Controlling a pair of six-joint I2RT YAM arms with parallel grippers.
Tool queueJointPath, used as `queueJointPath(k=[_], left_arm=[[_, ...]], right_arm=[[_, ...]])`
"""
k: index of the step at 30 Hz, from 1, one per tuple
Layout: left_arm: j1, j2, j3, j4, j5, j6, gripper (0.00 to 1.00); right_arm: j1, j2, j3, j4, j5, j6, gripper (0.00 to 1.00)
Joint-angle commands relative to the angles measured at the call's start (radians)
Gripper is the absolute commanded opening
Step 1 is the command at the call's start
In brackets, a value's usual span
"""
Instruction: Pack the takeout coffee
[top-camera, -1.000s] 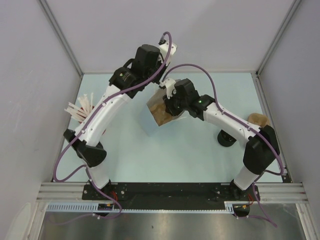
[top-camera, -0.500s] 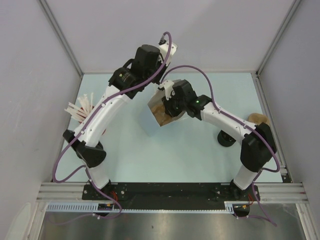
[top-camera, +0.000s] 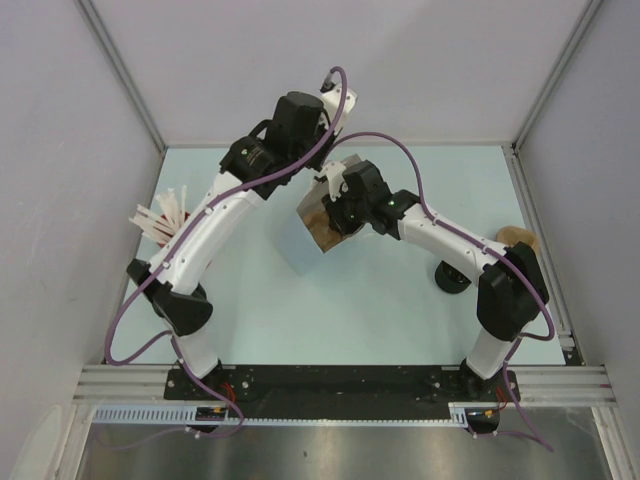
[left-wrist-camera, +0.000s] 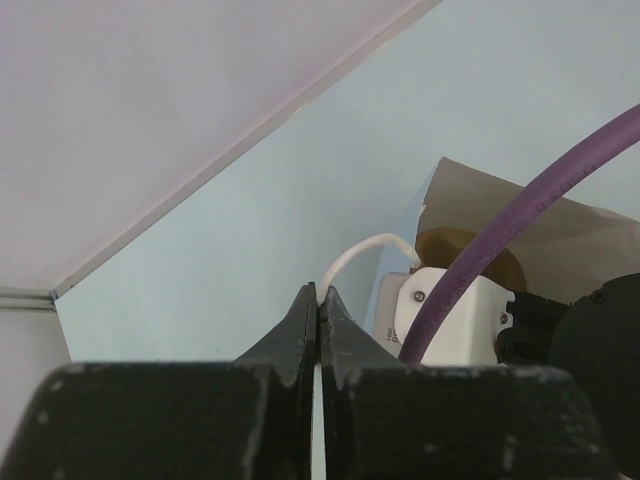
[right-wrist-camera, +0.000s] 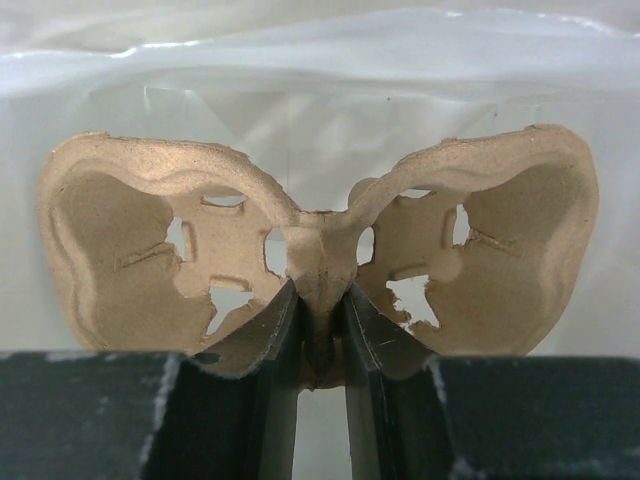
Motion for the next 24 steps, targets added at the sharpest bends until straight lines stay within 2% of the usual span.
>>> queueJointPath(k=[1, 6, 11, 19, 24], left_arm=[[-0.017, -0.04, 0.0, 0.021, -0.04, -0.001, 0.0], [-0.027, -0.038, 0.001, 0.024, -0.054, 0.005, 0.0], [-0.027, -0.037, -0.001, 0.022, -0.057, 0.007, 0.0], [-0.029, -0.031, 0.002, 0.027, -0.072, 0.009, 0.0], [-0.027, -0.023, 0.004, 0.028, -0.089, 0.012, 0.0]], right_arm=[[0.007, 0.0, 0.051, -0.004, -0.009, -0.009, 0.26], [0.013, -0.004, 0.057, -0.013, 0.002, -0.017, 0.32], [0.018, -0.009, 0.065, -0.016, 0.005, -0.026, 0.47], [0.015, -0.041, 0.101, -0.039, 0.008, -0.052, 0.63], [0.01, -0.095, 0.158, -0.062, -0.017, -0.084, 0.67]])
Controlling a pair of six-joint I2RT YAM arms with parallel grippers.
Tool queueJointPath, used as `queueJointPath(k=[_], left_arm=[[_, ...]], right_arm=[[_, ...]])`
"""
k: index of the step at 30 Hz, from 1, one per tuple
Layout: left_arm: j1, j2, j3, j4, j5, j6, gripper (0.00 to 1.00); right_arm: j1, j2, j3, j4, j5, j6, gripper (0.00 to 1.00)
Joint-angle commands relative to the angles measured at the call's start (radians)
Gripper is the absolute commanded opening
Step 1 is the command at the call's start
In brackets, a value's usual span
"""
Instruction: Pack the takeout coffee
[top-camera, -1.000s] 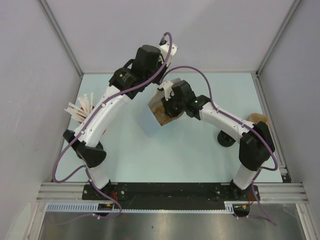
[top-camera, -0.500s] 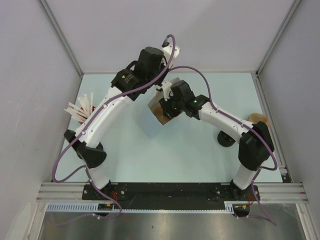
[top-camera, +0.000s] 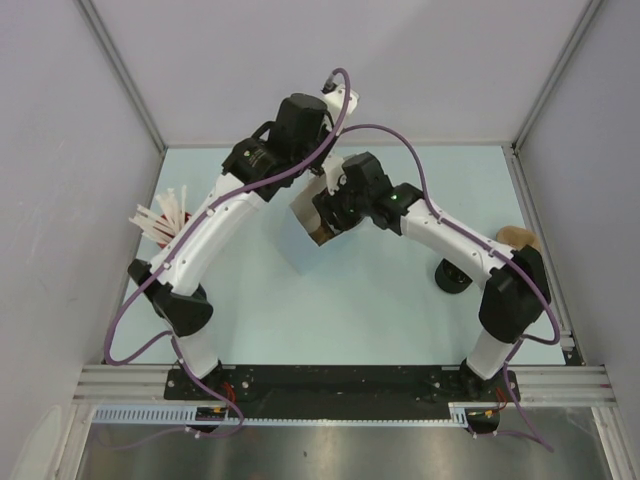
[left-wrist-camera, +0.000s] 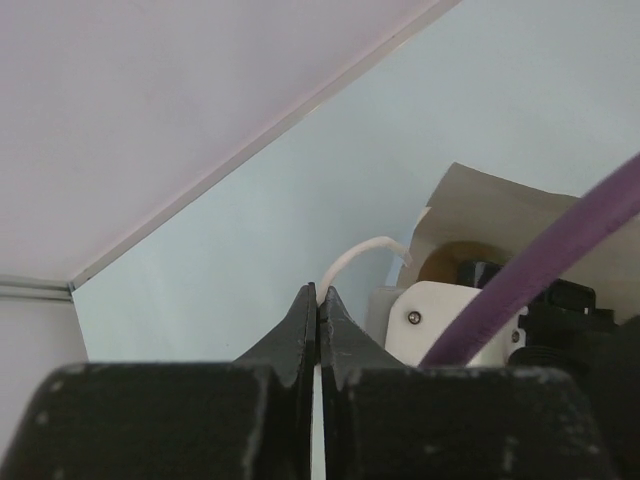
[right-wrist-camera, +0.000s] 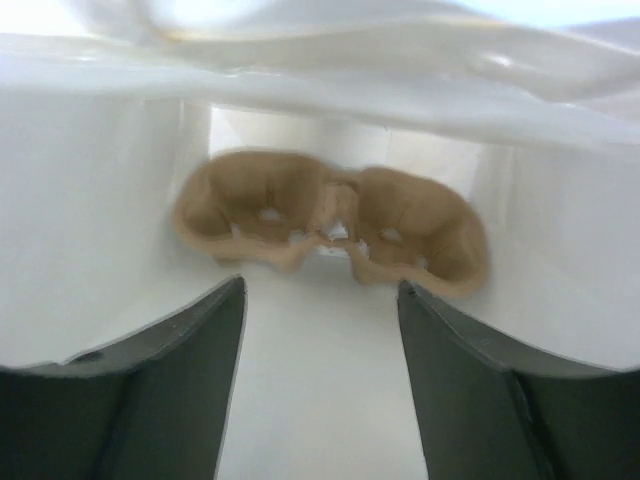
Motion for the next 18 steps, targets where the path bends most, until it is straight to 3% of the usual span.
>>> queueJointPath(k=[1, 11, 18], left_arm=[[-0.005, -0.02, 0.006, 0.026, -0.041, 0.012, 0.0], [-0.004, -0.014, 0.006, 0.029, -0.067, 0.019, 0.0], [-0.004, -0.009, 0.011, 0.029, -0.075, 0.019, 0.0]], right_arm=[[0.0, -0.094, 0.092, -0.01, -0.017, -0.044, 0.67], [-0.034, -0.191, 0.245, -0.034, -0.016, -0.082, 0.71], [-0.047, -0.212, 0.241, -0.04, -0.012, -0.099, 0.73]])
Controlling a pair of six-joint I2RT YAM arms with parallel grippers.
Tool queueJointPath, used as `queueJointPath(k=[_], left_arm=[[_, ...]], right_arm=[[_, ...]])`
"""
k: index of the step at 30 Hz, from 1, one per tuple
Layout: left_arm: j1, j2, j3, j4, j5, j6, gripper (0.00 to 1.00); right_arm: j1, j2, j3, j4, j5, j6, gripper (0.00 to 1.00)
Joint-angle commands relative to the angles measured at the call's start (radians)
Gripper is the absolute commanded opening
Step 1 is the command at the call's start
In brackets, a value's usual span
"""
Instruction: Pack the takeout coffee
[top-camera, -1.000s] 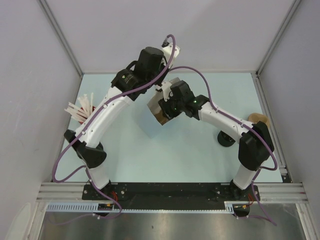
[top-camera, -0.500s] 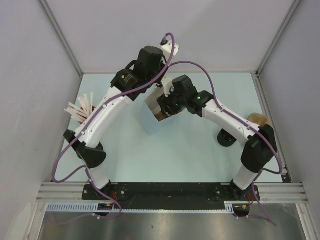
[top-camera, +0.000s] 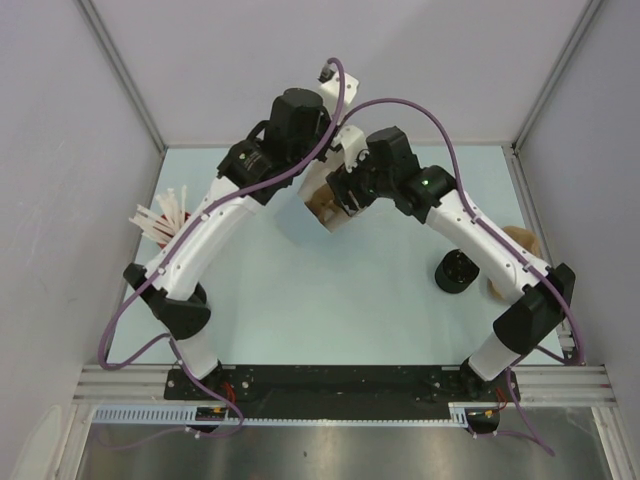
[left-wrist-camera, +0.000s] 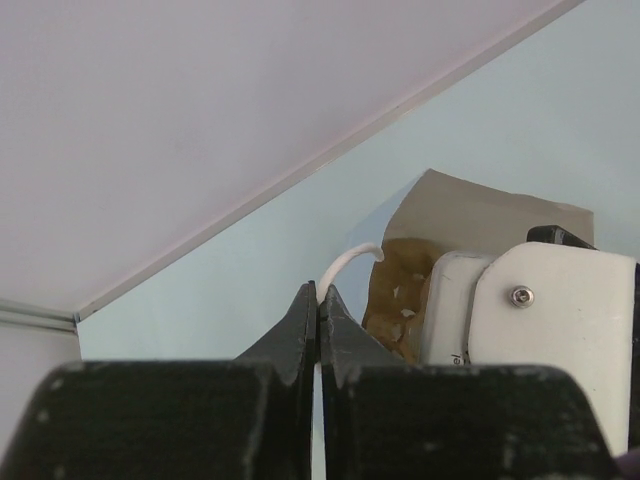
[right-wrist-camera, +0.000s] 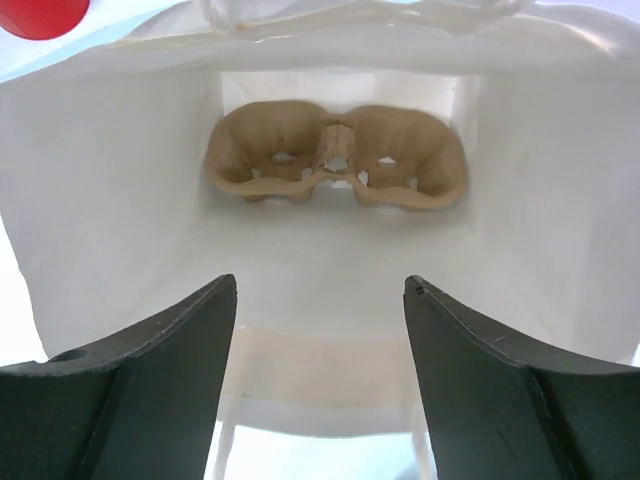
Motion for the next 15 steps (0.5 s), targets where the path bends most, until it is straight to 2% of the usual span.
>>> queueJointPath(k=[1, 8, 11, 15], left_arm=[[0.008, 0.009, -0.002, -0.076, -0.037, 0.015, 0.0], [0.008, 0.011, -0.005, -0.081, -0.031, 0.015, 0.0], [0.008, 0.011, -0.008, -0.081, -0.035, 0.019, 0.0], [0.008, 0.009, -0.008, -0.079, -0.038, 0.022, 0.0]], right_arm=[[-0.009, -0.117, 0.077, 0.116, -0.033, -0.023, 0.73], [-0.042, -0.152, 0.12, 0.044, -0.174, -0.051, 0.78], [-0.04, -0.187, 0.065, 0.03, -0.231, -0.078, 0.8], [-0.04, -0.208, -0.027, 0.039, -0.219, -0.088, 0.81]])
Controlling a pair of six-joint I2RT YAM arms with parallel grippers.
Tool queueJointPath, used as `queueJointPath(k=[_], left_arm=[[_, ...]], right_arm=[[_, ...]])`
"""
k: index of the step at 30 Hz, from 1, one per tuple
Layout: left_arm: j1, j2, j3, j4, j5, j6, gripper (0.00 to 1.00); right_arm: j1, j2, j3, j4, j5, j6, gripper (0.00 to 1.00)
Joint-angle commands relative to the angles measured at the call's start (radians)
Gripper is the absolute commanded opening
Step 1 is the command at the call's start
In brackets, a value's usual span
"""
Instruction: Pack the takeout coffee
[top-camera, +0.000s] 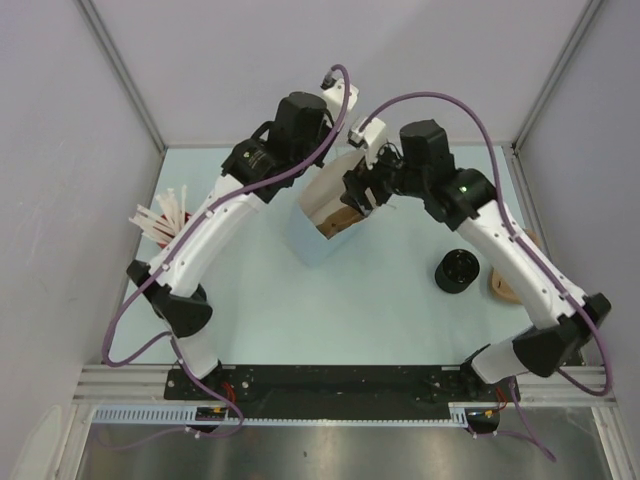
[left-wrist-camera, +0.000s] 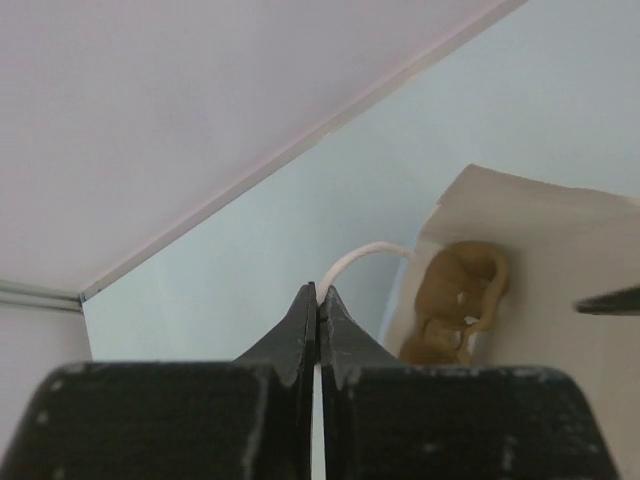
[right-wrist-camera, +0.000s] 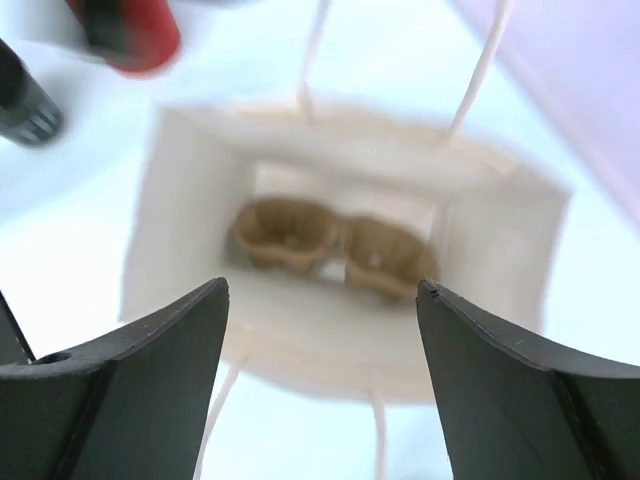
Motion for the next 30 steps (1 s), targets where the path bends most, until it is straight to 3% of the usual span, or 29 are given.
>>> queueJointPath(k=[1, 8, 12, 16, 21, 30], left_arm=[[0.007, 0.003, 0.003, -0.042, -0.033, 0.017, 0.0], [0.007, -0.02, 0.001, -0.047, 0.024, 0.026, 0.0], [0.007, -0.036, -0.003, -0.043, 0.025, 0.04, 0.0], [0.007, -0.042, -0.022, -0.045, 0.036, 0.043, 0.0], [0.005, -0.034, -0.017, -0.048, 0.038, 0.043, 0.0], [0.004, -0.036, -0.026, -0.051, 0.038, 0.044, 0.0]], right_arm=[[0.005, -0.108, -0.05, 0.099, -0.051, -0.027, 0.81], [-0.028, -0.151, -0.075, 0.114, -0.038, -0.056, 0.82], [-0.081, -0.176, 0.005, -0.066, -0.229, -0.167, 0.81], [-0.08, -0.228, -0.011, -0.17, -0.288, -0.307, 0.8], [-0.074, -0.268, -0.088, -0.242, -0.356, -0.37, 0.78], [-0.026, -0.27, -0.173, -0.11, -0.251, -0.324, 0.69]])
